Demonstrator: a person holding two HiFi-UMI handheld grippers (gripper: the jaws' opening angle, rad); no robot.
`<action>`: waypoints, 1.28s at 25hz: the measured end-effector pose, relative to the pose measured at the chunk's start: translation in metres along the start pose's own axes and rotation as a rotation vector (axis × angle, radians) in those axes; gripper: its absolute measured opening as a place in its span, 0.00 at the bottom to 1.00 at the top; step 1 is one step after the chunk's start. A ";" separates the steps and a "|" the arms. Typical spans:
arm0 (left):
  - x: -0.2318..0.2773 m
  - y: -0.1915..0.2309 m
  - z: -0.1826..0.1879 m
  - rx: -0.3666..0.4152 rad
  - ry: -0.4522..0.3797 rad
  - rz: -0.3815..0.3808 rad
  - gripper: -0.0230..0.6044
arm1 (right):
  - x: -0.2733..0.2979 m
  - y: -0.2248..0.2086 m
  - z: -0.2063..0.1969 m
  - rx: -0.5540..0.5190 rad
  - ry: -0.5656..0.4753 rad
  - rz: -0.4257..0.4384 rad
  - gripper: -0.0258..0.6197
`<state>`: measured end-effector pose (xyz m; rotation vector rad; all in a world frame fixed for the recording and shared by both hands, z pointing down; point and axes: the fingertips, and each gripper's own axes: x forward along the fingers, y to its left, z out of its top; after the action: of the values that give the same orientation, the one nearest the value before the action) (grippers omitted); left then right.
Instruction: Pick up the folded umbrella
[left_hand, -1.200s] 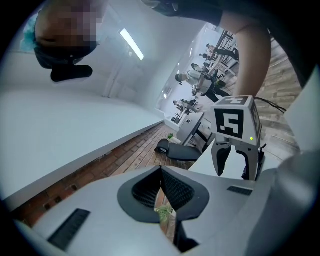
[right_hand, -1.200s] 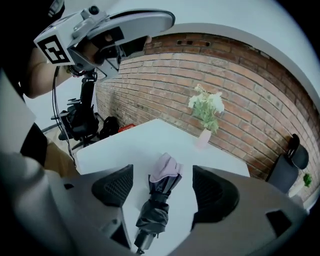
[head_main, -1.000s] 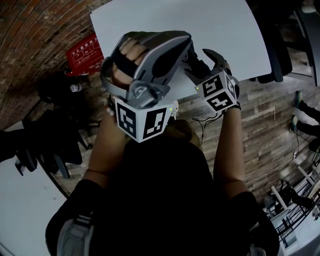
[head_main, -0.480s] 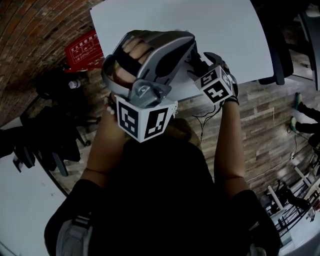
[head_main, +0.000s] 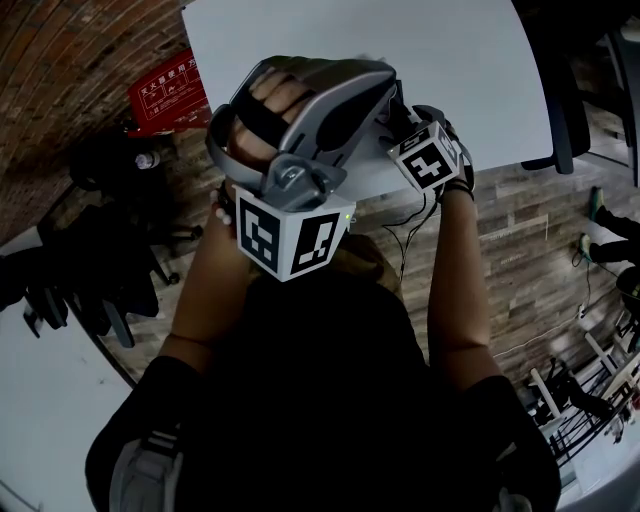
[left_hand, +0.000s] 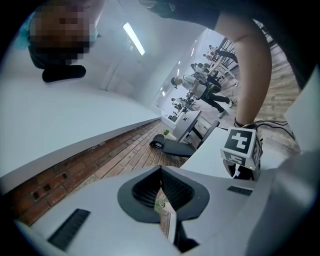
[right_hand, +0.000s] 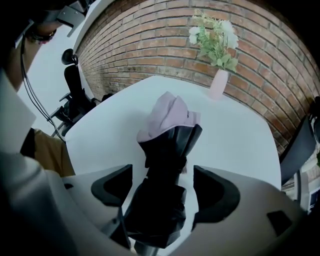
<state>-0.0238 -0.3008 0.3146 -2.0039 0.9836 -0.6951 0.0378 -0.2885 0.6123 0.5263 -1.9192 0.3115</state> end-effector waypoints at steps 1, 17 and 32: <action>0.000 0.000 -0.001 -0.001 0.002 -0.001 0.06 | 0.003 0.000 -0.001 0.002 0.005 0.003 0.59; 0.005 -0.004 -0.018 -0.016 0.023 -0.024 0.06 | 0.025 0.001 -0.011 0.050 0.081 0.073 0.59; 0.014 -0.014 -0.022 -0.029 0.040 -0.049 0.06 | 0.024 -0.004 -0.005 0.096 0.105 0.078 0.40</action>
<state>-0.0266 -0.3158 0.3397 -2.0520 0.9763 -0.7540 0.0357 -0.2948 0.6366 0.4893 -1.8328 0.4751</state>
